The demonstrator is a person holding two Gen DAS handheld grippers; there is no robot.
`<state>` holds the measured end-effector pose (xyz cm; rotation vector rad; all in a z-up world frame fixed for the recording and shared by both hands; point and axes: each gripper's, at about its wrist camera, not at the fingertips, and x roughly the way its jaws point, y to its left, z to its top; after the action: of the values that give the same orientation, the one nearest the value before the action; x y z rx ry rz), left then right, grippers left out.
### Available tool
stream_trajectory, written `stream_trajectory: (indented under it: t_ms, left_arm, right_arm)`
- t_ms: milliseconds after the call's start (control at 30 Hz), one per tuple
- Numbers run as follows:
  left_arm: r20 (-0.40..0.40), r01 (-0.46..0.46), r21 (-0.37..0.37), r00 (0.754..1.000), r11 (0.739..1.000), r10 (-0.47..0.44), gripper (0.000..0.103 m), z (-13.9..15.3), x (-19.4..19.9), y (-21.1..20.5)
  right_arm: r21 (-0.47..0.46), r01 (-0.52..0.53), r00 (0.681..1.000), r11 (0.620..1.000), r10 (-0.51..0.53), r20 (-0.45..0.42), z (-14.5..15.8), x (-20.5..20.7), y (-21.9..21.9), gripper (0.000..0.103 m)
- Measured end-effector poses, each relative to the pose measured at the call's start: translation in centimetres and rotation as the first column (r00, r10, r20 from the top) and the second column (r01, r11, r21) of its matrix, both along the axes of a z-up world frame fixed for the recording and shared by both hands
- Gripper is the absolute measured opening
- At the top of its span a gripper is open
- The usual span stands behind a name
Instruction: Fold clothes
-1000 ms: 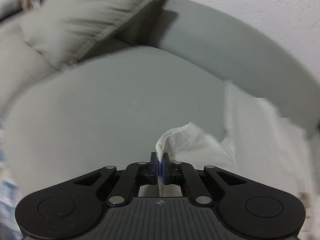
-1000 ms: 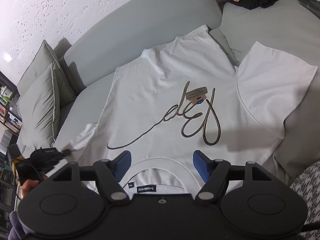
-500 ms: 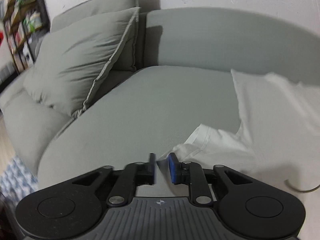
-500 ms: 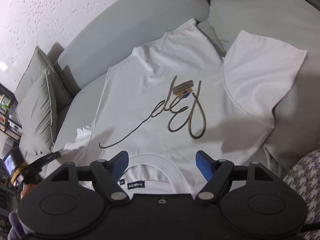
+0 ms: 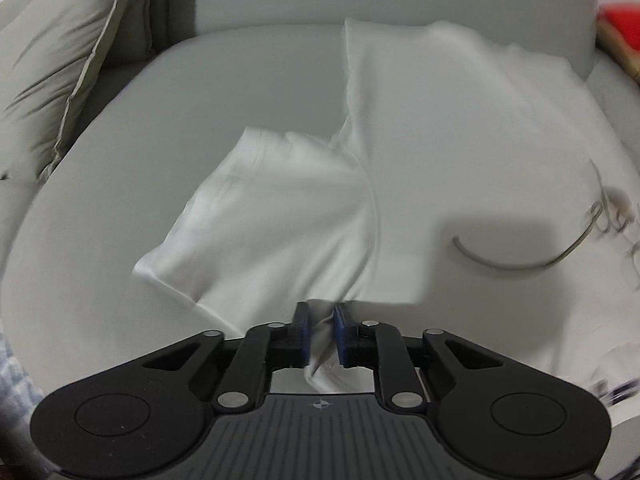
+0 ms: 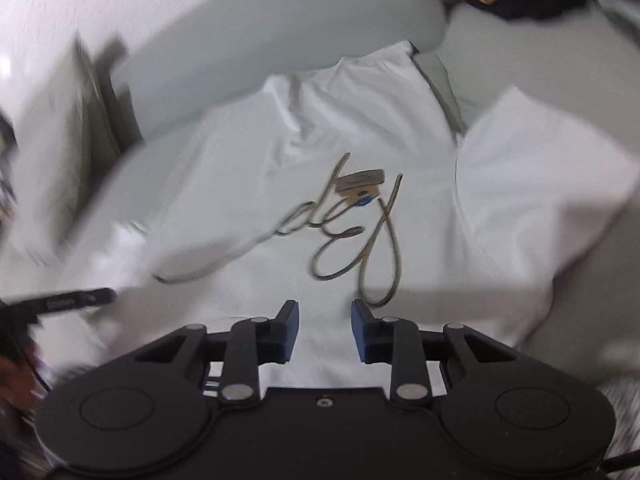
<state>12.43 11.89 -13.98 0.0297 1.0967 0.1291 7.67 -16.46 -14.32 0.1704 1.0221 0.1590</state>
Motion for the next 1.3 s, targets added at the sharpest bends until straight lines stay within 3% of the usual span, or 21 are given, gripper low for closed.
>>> stream_trajectory:
  t_ms: [133, 233, 333, 433, 500, 600, 667, 733, 767, 867, 900, 933, 967, 1067, 1200, 1300]
  left_arm:
    - [-0.061, 0.110, 0.136, 0.993, 0.985, -0.102, 0.012, 0.8, -2.8, -1.5]
    - [0.018, 0.151, 0.073, 0.988, 0.986, -0.152, 0.012, 2.8, -5.3, -1.8]
    - [0.185, 0.179, 0.007, 0.967, 0.984, -0.178, 0.013, 5.3, -6.5, -2.8]
    - [0.255, 0.218, -0.054, 0.946, 0.974, -0.198, 0.019, 5.4, -5.7, -5.8]
    - [0.222, 0.258, -0.120, 0.948, 0.959, -0.227, 0.019, 3.9, -4.9, -7.8]
    - [0.065, 0.309, -0.207, 0.951, 0.928, -0.302, 0.020, 0.8, -4.6, -10.0]
    - [0.077, 0.386, -0.163, 0.923, 0.908, -0.378, 0.019, 1.0, -5.7, -10.6]
    - [0.101, 0.404, -0.195, 0.915, 0.894, -0.391, 0.019, 2.3, -6.1, -9.9]
    - [0.130, 0.406, -0.196, 0.913, 0.893, -0.387, 0.019, 3.4, -6.3, -9.5]
    - [0.283, 0.396, -0.084, 0.889, 0.914, -0.359, 0.020, 7.5, -7.0, -8.7]
    - [0.328, 0.379, -0.078, 0.883, 0.922, -0.335, 0.025, 8.8, -6.8, -8.2]
    - [0.371, 0.357, -0.082, 0.878, 0.931, -0.304, 0.036, 10.0, -6.5, -7.6]
    - [0.412, 0.335, -0.087, 0.869, 0.938, -0.272, 0.039, 11.3, -6.2, -7.0]
    - [0.475, 0.276, -0.130, 0.861, 0.952, -0.184, 0.041, 14.0, -4.4, -5.2]
    - [0.507, 0.242, -0.208, 0.855, 0.948, -0.107, 0.048, 16.0, -1.1, -2.9]
    - [0.490, 0.201, -0.197, 0.868, 0.960, -0.081, 0.061, 15.3, 2.7, -2.1]
  right_arm:
    - [-0.088, -0.103, 0.992, 0.991, 0.095, -0.084, -0.2, -2.7, -0.1, 0.030]
    - [-0.009, -0.075, 0.985, 0.997, 0.073, -0.159, 0.4, -4.5, -2.1, 0.030]
    - [0.053, -0.034, 0.997, 0.998, 0.038, -0.066, 2.1, -5.0, -3.1, 0.029]
    - [0.124, -0.031, 0.999, 0.992, 0.027, 0.039, 3.4, -3.9, -3.1, 0.029]
    - [0.132, -0.034, 0.999, 0.991, 0.032, 0.018, 2.5, -2.6, -2.4, 0.029]
    - [0.137, -0.061, 0.993, 0.989, 0.074, -0.089, -0.1, -2.3, -1.3, 0.029]
    - [0.138, -0.098, 0.991, 0.986, 0.109, -0.078, -0.3, -3.1, -1.3, 0.029]
    - [0.173, -0.096, 0.990, 0.980, 0.113, -0.089, 0.6, -3.6, -2.0, 0.030]
    - [0.206, -0.081, 0.991, 0.975, 0.102, -0.090, 1.4, -3.7, -2.7, 0.030]
    - [0.283, -0.062, 0.998, 0.957, 0.064, 0.004, 5.2, -3.6, -4.0, 0.030]
    - [0.296, -0.064, 0.997, 0.953, 0.052, 0.051, 6.7, -3.4, -4.2, 0.034]
    - [0.309, -0.063, 0.994, 0.949, 0.033, 0.101, 8.1, -3.3, -4.4, 0.045]
    - [0.323, -0.061, 0.988, 0.945, 0.011, 0.152, 9.5, -3.1, -4.7, 0.056]
    - [0.382, -0.041, 0.966, 0.923, -0.062, 0.253, 13.0, -1.8, -5.9, 0.070]
    - [0.461, -0.005, 0.945, 0.887, -0.146, 0.293, 16.0, 1.3, -7.9, 0.078]
    - [0.447, 0.011, 0.932, 0.895, -0.171, 0.320, 16.5, 4.7, -8.4, 0.093]
